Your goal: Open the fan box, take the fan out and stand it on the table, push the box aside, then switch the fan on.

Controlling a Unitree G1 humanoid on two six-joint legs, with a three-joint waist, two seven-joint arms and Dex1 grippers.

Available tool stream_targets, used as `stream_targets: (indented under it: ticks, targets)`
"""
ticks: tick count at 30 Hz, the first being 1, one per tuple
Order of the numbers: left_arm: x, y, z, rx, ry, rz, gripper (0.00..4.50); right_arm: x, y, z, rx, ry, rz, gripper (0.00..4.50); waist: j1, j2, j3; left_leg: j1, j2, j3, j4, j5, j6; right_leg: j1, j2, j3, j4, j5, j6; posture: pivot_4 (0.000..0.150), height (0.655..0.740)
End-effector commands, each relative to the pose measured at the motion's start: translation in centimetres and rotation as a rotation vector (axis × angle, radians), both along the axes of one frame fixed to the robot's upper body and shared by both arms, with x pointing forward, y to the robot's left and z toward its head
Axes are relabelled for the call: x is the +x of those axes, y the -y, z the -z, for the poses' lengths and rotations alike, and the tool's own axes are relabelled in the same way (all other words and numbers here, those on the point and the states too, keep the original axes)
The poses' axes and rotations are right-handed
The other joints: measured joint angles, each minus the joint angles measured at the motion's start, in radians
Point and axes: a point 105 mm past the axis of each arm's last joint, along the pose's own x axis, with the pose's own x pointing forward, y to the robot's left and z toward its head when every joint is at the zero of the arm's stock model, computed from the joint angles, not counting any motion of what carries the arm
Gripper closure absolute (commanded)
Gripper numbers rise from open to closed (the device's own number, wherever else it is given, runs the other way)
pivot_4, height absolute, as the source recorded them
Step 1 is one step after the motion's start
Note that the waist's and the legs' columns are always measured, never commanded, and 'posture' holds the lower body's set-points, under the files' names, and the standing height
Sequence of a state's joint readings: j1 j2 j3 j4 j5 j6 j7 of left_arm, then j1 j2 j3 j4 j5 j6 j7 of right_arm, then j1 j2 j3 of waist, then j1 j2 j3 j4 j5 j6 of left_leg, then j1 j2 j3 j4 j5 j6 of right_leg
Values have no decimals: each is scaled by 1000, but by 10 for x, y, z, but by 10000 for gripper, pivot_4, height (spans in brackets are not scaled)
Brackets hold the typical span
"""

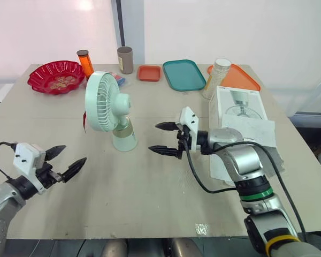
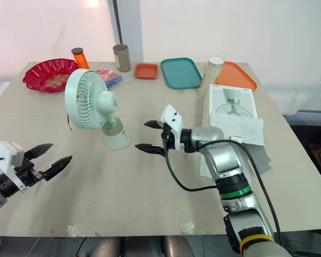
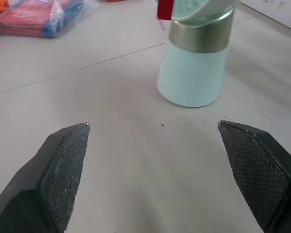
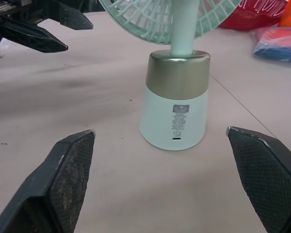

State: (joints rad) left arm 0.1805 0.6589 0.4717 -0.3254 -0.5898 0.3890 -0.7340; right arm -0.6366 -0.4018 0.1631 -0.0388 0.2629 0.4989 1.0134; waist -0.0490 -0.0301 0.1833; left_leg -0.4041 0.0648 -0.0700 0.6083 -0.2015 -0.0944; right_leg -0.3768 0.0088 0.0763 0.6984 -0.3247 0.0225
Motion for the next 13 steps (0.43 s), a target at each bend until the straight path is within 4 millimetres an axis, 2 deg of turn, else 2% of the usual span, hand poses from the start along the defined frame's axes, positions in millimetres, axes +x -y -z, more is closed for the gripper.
stream_targets:
  ticks: [1, 7, 13]
  targets:
    - [3, -6, -11, 24, 41, -5, 0, -2, 8, -13, 21, 48, 40, 549, 0, 0, 0, 0, 0, 0, 0, 0, 0, 0, 0, 0, 0, 0, 0, 1500, 7400]
    - [10, -6, -14, 47, 80, -18, 0, -1, 15, -4, 8, 42, 73, 549, 1, 0, 0, 0, 0, 0, 0, 0, 0, 0, 0, 0, 0, 0, 0, 1500, 7400]
    - [11, -3, -12, 44, 68, -8, 0, 0, 13, 0, 7, 37, 70, 549, -1, 0, 0, 0, 0, 0, 0, 0, 0, 0, 0, 0, 0, 0, 0, 1500, 7400]
